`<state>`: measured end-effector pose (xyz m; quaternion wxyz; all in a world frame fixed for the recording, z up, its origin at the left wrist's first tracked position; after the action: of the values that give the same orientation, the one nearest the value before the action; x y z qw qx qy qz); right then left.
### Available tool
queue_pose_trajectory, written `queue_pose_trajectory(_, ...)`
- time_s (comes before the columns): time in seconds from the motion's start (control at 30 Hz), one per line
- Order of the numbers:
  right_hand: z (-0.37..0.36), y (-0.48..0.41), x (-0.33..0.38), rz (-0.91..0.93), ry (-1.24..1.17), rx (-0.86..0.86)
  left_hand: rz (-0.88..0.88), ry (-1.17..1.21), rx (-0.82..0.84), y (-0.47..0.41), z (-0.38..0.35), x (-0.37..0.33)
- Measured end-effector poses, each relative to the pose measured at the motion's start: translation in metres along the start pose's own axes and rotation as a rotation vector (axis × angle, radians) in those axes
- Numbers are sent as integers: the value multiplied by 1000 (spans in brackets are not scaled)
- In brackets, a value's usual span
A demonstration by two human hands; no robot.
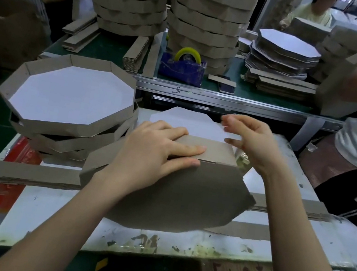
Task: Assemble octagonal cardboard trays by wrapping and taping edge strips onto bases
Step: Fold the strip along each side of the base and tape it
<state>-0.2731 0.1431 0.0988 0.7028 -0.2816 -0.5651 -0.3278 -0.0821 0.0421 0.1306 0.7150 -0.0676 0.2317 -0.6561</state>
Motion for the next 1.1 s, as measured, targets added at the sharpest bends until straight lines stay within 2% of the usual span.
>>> queue_pose_trajectory(0.07,35,-24,-35,-94,-39,-228,-12,-15,19,-5,-2,-9)
queue_pose_trajectory(0.13,59,-43,-75,-209,-45,-329,-23,-35,30,-12,-4,-18)
queue_pose_trajectory(0.3,92,-72,-161,-508,-138,-416,-5,-57,55,-33,-12,-30)
queue_pose_trajectory(0.47,100,-83,-218,-697,-279,-425,24,-79,46,-51,-22,-29)
queue_pose_trajectory(0.63,113,-94,-246,-766,-213,-427,30,-84,38,-62,-29,-29)
queue_pose_trajectory(0.83,115,-102,-256,-834,-267,-393,48,-115,13,-70,-31,-31)
queue_pose_trajectory(0.93,114,-103,-258,-880,-320,-415,64,-121,6,-71,-33,-31)
queue_pose_trajectory(1.0,111,-103,-265,-903,-462,-462,62,-128,-4,-72,-33,-32)
queue_pose_trajectory(1.1,107,-104,-258,-787,-560,-466,69,-141,-20,-72,-32,-30)
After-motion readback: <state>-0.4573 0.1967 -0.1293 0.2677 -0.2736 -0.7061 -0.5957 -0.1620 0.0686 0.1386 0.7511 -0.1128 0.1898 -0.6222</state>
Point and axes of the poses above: each hand's wrist, its own y-axis away from the middle knuckle, its own z-axis out of the back of the hand, x = y × z, the point moved 9 cm from there along -y, towards the middle knuckle, and after that the axes turned 3 degrees about -y, right-handed, at the moved point
